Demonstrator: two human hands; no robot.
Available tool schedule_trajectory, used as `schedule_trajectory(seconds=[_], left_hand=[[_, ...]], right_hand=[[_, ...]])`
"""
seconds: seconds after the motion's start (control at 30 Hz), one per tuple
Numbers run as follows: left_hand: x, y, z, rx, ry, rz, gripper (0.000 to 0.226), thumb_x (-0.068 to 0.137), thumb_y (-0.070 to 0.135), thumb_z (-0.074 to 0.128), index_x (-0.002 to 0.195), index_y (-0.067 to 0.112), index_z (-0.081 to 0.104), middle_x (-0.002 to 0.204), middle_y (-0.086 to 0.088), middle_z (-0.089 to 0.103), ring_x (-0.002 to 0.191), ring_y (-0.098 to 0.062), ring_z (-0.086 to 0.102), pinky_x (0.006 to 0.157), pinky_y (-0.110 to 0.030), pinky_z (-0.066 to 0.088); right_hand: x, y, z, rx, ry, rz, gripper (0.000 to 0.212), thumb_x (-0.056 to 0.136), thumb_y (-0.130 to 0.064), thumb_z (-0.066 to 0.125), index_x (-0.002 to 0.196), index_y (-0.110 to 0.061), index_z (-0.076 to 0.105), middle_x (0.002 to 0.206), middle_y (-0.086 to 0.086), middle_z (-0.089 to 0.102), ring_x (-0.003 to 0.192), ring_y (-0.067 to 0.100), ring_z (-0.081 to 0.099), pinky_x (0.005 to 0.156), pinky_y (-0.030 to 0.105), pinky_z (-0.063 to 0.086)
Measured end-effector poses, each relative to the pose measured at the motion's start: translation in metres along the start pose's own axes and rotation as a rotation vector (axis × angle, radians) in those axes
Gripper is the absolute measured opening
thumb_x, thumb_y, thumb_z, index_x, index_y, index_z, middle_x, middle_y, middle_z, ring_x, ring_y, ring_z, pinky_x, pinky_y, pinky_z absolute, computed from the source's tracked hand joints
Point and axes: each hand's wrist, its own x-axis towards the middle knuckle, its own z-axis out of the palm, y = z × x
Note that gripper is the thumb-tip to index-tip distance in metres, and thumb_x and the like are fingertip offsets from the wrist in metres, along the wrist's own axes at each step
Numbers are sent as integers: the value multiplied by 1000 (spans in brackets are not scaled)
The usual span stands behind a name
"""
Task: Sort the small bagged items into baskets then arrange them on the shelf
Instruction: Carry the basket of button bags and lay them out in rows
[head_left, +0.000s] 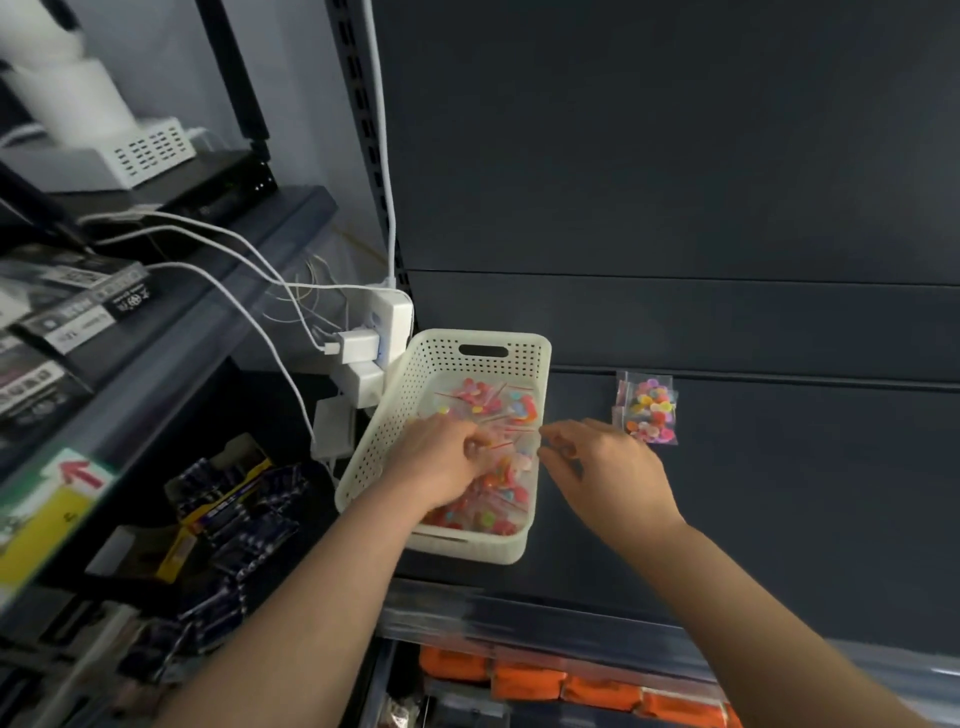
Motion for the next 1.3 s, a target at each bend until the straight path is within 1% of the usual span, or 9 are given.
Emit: schedule_trajectory(seconds=[0.2, 0.33, 0.53, 0.67, 0.77, 0.87, 1.03, 1.2, 1.3], left_hand=[[1, 3, 9, 170, 35, 232, 42, 100, 25, 53, 136, 46, 50, 141, 12, 43, 128, -18, 37, 102, -39, 36], [0, -3, 5, 215, 81, 235, 22, 93, 31, 62, 114, 39, 63, 140, 12, 48, 127, -19, 40, 106, -44, 37], [-7, 3, -18, -390, 253, 107, 8, 93, 21, 65, 97, 25, 59, 101, 11, 65, 93, -8, 62, 77, -25, 50], [-9, 26, -18, -796, 162, 42, 30, 91, 15, 67, 117, 26, 56, 105, 5, 67, 95, -12, 67, 76, -29, 56], [-13, 48, -3, -910, 121, 37, 36, 90, 8, 68, 120, 23, 57, 105, -3, 66, 91, -16, 70, 72, -29, 60], [-17, 72, 11, -993, 23, 62, 26, 90, 4, 67, 113, 15, 62, 96, -6, 66, 89, -20, 71, 74, -29, 61], [-15, 96, 33, -941, -5, 38, 9, 91, 13, 68, 99, 16, 68, 97, -8, 71, 86, -17, 70, 74, -28, 59], [-14, 111, 49, -364, 80, 215, 12, 89, 23, 69, 100, 26, 66, 89, 8, 66, 83, -9, 62, 73, -26, 52], [-13, 117, 58, -395, -17, 209, 26, 86, 26, 74, 109, 25, 63, 92, 8, 68, 86, -9, 65, 78, -29, 55]], right_hand=[[-5, -12, 3, -23, 26, 50, 26, 92, -35, 58, 115, -26, 68, 98, -5, 70, 86, 16, 65, 70, 30, 51], [-7, -22, 3, -50, 4, 75, 28, 94, -37, 54, 119, -29, 65, 103, -7, 69, 90, 15, 65, 76, 32, 52], [-10, -23, -8, -36, -52, 150, 23, 94, -33, 54, 112, -28, 66, 104, -9, 68, 89, 11, 63, 74, 29, 52], [-14, -16, -19, 292, -97, 256, 35, 86, -51, 59, 112, -29, 66, 101, -17, 68, 89, -3, 62, 81, 24, 53], [-17, -10, -30, 585, -105, 328, 45, 72, -65, 60, 94, -27, 70, 86, -17, 71, 81, -6, 64, 76, 18, 53], [-22, 7, -41, 598, 16, 386, 16, 84, -39, 68, 74, -27, 71, 71, -13, 70, 69, 5, 64, 65, 24, 51], [-31, 47, -55, 563, -102, 448, 10, 81, -35, 70, 75, -28, 73, 76, -3, 71, 77, 24, 65, 67, 34, 52], [-31, 73, -63, 680, -147, 471, 35, 77, -39, 76, 108, -30, 66, 97, -12, 71, 91, 3, 66, 81, 24, 54], [-28, 81, -64, 669, -94, 472, 4, 85, -23, 71, 88, -22, 72, 81, -7, 74, 81, 8, 70, 74, 23, 54]])
